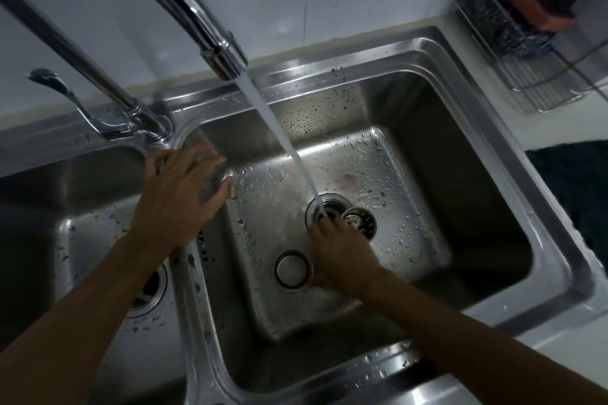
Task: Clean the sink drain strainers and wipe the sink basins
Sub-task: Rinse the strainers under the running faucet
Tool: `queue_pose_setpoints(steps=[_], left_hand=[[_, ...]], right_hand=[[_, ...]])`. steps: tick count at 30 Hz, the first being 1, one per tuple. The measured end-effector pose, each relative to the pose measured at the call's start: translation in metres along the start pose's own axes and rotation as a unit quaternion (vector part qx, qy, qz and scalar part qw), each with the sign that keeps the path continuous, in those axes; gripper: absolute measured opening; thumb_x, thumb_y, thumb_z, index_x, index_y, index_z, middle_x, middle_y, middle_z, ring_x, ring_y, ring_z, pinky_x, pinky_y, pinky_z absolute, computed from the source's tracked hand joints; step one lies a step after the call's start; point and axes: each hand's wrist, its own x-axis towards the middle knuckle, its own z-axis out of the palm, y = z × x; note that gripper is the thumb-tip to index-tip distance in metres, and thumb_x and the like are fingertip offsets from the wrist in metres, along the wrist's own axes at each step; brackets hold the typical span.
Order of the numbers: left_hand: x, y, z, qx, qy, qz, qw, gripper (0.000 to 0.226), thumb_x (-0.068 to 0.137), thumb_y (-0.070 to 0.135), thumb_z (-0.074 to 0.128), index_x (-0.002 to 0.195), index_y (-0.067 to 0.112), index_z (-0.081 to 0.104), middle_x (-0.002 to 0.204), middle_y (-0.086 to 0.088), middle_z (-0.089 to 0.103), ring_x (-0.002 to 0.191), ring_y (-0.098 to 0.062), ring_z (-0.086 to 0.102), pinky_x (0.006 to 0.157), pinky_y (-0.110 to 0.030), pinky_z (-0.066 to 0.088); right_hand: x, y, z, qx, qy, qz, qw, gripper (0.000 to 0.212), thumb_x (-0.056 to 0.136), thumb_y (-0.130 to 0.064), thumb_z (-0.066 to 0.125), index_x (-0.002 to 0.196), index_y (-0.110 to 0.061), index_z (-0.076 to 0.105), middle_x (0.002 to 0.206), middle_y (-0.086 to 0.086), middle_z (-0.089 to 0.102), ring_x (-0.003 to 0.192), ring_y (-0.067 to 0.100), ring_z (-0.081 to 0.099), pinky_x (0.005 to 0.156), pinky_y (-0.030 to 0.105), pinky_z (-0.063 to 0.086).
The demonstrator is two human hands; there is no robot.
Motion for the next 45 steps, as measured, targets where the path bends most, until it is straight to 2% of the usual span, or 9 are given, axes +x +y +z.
queue_pose_setpoints(steps=[6, 10, 26, 29, 32, 34, 40, 43, 45], left_hand=[[0.001, 0.002, -0.003, 0.001, -0.003, -0.002, 1.0, 0.044, 0.096, 0.047, 0.055, 0.125, 0.017, 0.069, 0.134, -0.005, 0.064, 0.12, -0.028, 0.063, 0.104, -0.05, 0.034], [0.001, 0.001, -0.002, -0.004, -0.012, -0.005, 1.0, 0.046, 0.096, 0.049, 0.053, 0.126, 0.018, 0.068, 0.134, -0.004, 0.063, 0.121, -0.027, 0.062, 0.105, -0.049, 0.033], [0.0, 0.003, -0.005, -0.022, -0.012, -0.018, 1.0, 0.045, 0.096, 0.049, 0.052, 0.125, 0.018, 0.068, 0.135, -0.003, 0.064, 0.122, -0.024, 0.06, 0.106, -0.046, 0.032], [0.001, 0.004, -0.006, -0.017, -0.007, -0.017, 1.0, 0.045, 0.097, 0.048, 0.053, 0.125, 0.017, 0.069, 0.134, -0.004, 0.064, 0.122, -0.025, 0.061, 0.106, -0.046, 0.032], [0.001, 0.004, -0.007, -0.016, -0.012, -0.02, 1.0, 0.046, 0.096, 0.049, 0.053, 0.125, 0.017, 0.069, 0.135, -0.005, 0.064, 0.122, -0.026, 0.061, 0.106, -0.046, 0.032], [0.001, 0.005, -0.008, -0.014, -0.015, -0.024, 1.0, 0.046, 0.096, 0.049, 0.053, 0.125, 0.017, 0.069, 0.135, -0.004, 0.064, 0.122, -0.026, 0.061, 0.106, -0.046, 0.032], [0.001, 0.005, -0.007, -0.009, -0.01, -0.02, 1.0, 0.044, 0.097, 0.047, 0.055, 0.124, 0.017, 0.07, 0.134, -0.005, 0.064, 0.122, -0.027, 0.061, 0.105, -0.047, 0.033], [0.001, 0.005, -0.008, -0.008, -0.014, -0.021, 1.0, 0.044, 0.097, 0.048, 0.054, 0.124, 0.017, 0.069, 0.134, -0.005, 0.064, 0.122, -0.027, 0.061, 0.105, -0.047, 0.032], [0.001, 0.005, -0.009, -0.009, -0.024, -0.023, 0.999, 0.045, 0.097, 0.048, 0.053, 0.126, 0.017, 0.069, 0.135, -0.005, 0.063, 0.123, -0.027, 0.06, 0.105, -0.047, 0.032]], right_hand=[[-0.009, 0.067, -0.003, 0.088, -0.057, 0.199, 0.974, 0.096, 0.078, -0.044, 0.078, 0.151, -0.024, 0.019, 0.145, 0.015, 0.034, 0.124, 0.038, 0.047, 0.094, 0.048, 0.052], [0.02, 0.056, 0.008, 0.143, -0.03, 0.178, 0.973, 0.079, 0.08, -0.04, 0.074, 0.143, -0.02, 0.03, 0.131, 0.015, 0.05, 0.111, 0.035, 0.058, 0.081, 0.043, 0.053], [0.043, 0.035, 0.009, 0.237, 0.095, 0.182, 0.949, 0.072, 0.08, -0.054, 0.073, 0.135, -0.017, 0.046, 0.122, 0.011, 0.059, 0.111, 0.03, 0.057, 0.086, 0.045, 0.056], [0.043, 0.038, 0.003, 0.492, 0.074, 0.272, 0.824, 0.066, 0.075, -0.061, 0.078, 0.124, -0.02, 0.062, 0.11, 0.003, 0.07, 0.1, 0.021, 0.067, 0.087, 0.039, 0.058], [0.046, 0.043, -0.008, 0.791, -0.036, 0.363, 0.492, 0.061, 0.076, -0.059, 0.078, 0.116, -0.014, 0.065, 0.096, 0.01, 0.07, 0.077, 0.022, 0.07, 0.074, 0.036, 0.062], [0.047, 0.047, -0.011, 0.851, -0.085, 0.372, 0.361, 0.063, 0.085, -0.056, 0.071, 0.12, -0.005, 0.062, 0.098, 0.018, 0.066, 0.075, 0.024, 0.067, 0.068, 0.035, 0.062], [0.044, 0.044, -0.011, 0.87, -0.148, 0.362, 0.299, 0.074, 0.088, -0.062, 0.063, 0.128, 0.0, 0.06, 0.094, 0.018, 0.066, 0.07, 0.022, 0.063, 0.058, 0.029, 0.059], [0.039, 0.045, -0.016, 0.863, -0.151, 0.363, 0.318, 0.07, 0.089, -0.058, 0.065, 0.128, 0.0, 0.059, 0.1, 0.018, 0.064, 0.075, 0.022, 0.062, 0.062, 0.03, 0.059], [0.035, 0.049, -0.02, 0.839, -0.125, 0.363, 0.387, 0.063, 0.086, -0.05, 0.072, 0.125, -0.002, 0.06, 0.1, 0.018, 0.065, 0.077, 0.022, 0.063, 0.065, 0.032, 0.06]])
